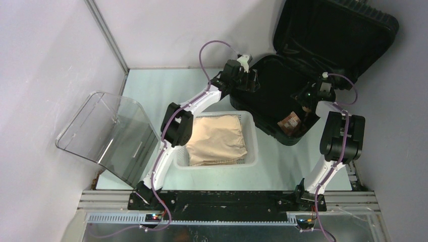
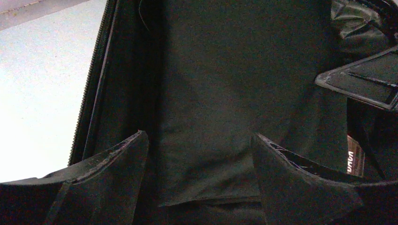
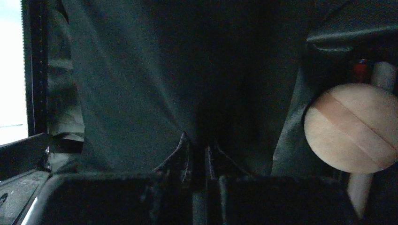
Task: Open, take out, and arrange the luggage
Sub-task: Adjust the clothes in the opened luggage.
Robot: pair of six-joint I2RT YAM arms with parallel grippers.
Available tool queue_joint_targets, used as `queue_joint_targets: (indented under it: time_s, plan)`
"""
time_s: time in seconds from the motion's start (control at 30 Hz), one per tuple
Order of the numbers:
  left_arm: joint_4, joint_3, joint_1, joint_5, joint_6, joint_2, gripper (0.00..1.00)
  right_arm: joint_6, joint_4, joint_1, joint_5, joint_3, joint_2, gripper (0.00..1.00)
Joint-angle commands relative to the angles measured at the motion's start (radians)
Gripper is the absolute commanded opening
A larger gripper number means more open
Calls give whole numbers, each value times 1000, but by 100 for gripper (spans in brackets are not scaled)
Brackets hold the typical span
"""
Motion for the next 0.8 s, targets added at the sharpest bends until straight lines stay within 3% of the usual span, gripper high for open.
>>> queue_joint_targets:
  time_s: [0.0, 0.77]
  plan:
    - [-5, 42, -2, -8, 24, -25, 86, -39, 1, -45, 61, 41, -26, 0]
    - [-139, 117, 26, 47, -136, 75, 87, -45, 5, -94, 12, 41, -10, 0]
